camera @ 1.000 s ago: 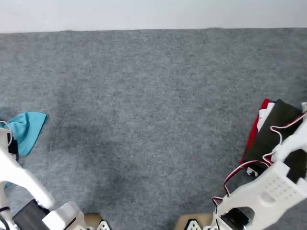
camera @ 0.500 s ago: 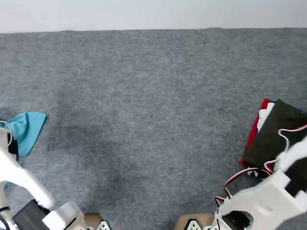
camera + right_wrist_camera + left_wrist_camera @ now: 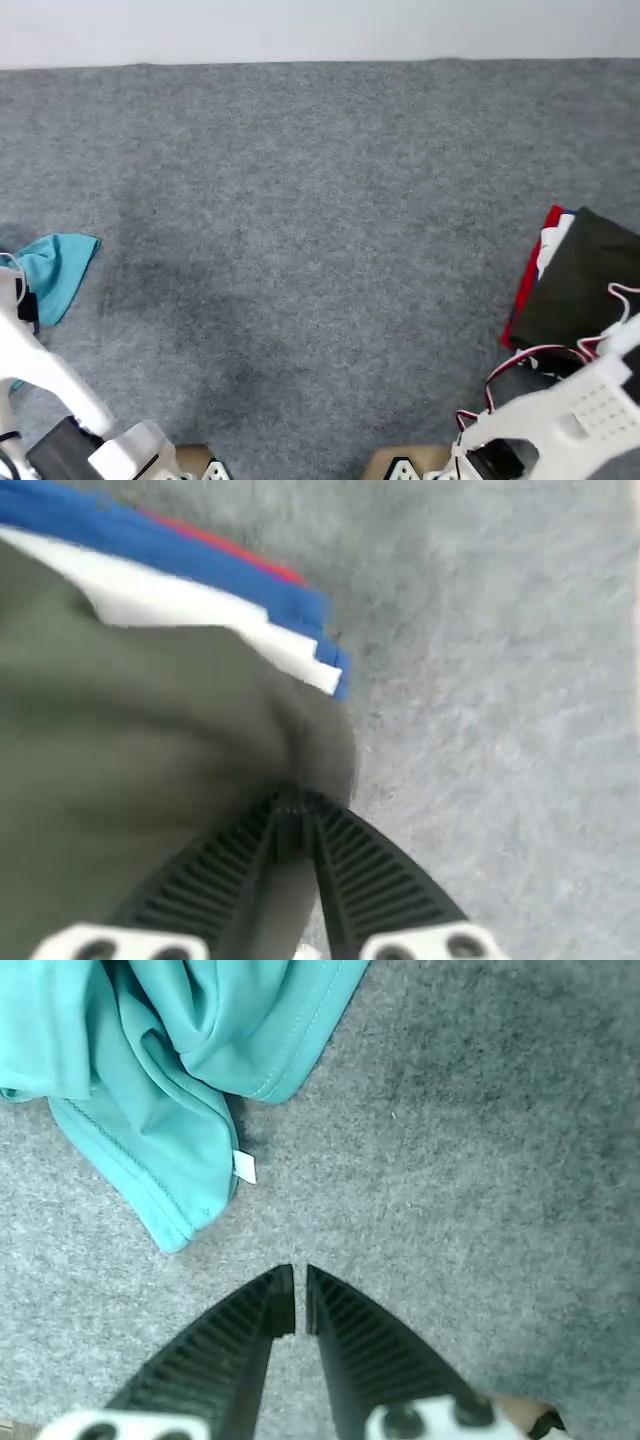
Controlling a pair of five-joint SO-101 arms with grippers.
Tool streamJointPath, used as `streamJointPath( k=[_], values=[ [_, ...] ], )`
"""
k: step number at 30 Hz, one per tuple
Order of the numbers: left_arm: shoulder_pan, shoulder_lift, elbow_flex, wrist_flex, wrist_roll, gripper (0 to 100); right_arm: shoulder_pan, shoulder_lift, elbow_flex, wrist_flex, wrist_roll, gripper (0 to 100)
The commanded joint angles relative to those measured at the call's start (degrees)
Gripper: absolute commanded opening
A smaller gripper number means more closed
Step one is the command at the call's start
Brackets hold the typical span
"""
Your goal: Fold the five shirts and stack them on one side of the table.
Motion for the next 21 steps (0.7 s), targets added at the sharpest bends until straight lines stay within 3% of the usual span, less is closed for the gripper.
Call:
streamJointPath(
  k=[1,8,21],
  values=[
    [0.4,-2.1,-0.2,0.4,0.4,3,-5.4,-8.1,-3.9,1.9,-3.9,1.0],
    [0.4,-2.1,-0.2,0.4,0.5,3,-16.7,-4.3,-3.9,-0.1,-8.0,1.0],
    [0.4,-1.8,-0.2,0.1,0.5,3,-25.0,9.6,-4.7,-5.0,-12.3,1.0]
  ],
)
